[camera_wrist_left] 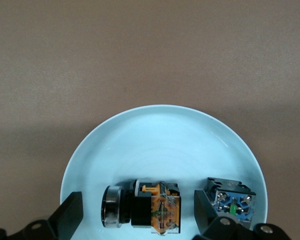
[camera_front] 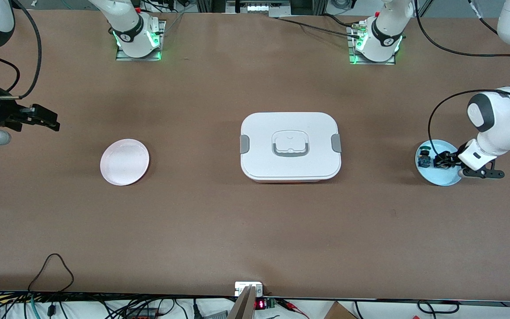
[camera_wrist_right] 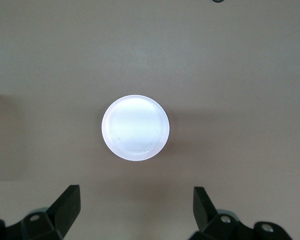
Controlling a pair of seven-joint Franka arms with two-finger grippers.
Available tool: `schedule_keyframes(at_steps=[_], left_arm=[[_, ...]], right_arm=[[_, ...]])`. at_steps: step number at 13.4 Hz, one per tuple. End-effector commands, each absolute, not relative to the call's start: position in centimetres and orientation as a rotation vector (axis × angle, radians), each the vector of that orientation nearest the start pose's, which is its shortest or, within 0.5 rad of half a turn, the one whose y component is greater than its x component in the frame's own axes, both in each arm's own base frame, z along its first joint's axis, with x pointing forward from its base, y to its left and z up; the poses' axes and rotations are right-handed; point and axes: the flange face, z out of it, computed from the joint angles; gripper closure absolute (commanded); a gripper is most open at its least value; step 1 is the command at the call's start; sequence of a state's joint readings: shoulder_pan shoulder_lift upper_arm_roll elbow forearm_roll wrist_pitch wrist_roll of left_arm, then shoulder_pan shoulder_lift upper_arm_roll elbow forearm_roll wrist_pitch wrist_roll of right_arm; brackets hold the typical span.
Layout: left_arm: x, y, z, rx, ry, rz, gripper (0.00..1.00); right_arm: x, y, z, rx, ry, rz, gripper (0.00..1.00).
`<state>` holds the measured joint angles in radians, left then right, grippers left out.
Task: Transfer orange switch to right arm and place
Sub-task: 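Close the left gripper on the orange switch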
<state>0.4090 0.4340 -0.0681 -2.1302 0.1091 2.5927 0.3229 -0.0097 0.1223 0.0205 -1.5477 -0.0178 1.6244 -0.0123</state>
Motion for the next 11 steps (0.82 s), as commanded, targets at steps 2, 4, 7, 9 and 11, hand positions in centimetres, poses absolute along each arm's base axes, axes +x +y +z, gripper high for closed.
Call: schedule_keyframes(at_steps=[2, 4, 7, 9, 11], left_arm=[[53.7, 19.0, 20.2, -3.107, 0.156, -0.016, 0.03], [53.0, 19.3, 19.5, -3.116, 0.147, 0.01, 0.03], [52.8, 19.2, 18.7, -3.122, 0.15, 0.027, 0.03], [52.8, 19.5, 18.3, -3.125, 0.146, 0.033, 0.03], [53.0, 19.4, 18.0, -3.125, 0.148, 0.032, 0.11]], right_arm=[[58.9, 0.3, 57.5, -3.144, -0.034, 0.07, 0.0], [59.0, 0.2, 57.6, -3.144, -0.037, 0.065, 0.0], [59.0, 0.2, 57.6, -3.144, -0.039, 0.065, 0.0], [59.0, 0.3, 57.6, -3.144, -0.039, 0.065, 0.0], [59.0, 0.2, 57.4, -3.144, -0.039, 0.07, 0.0]])
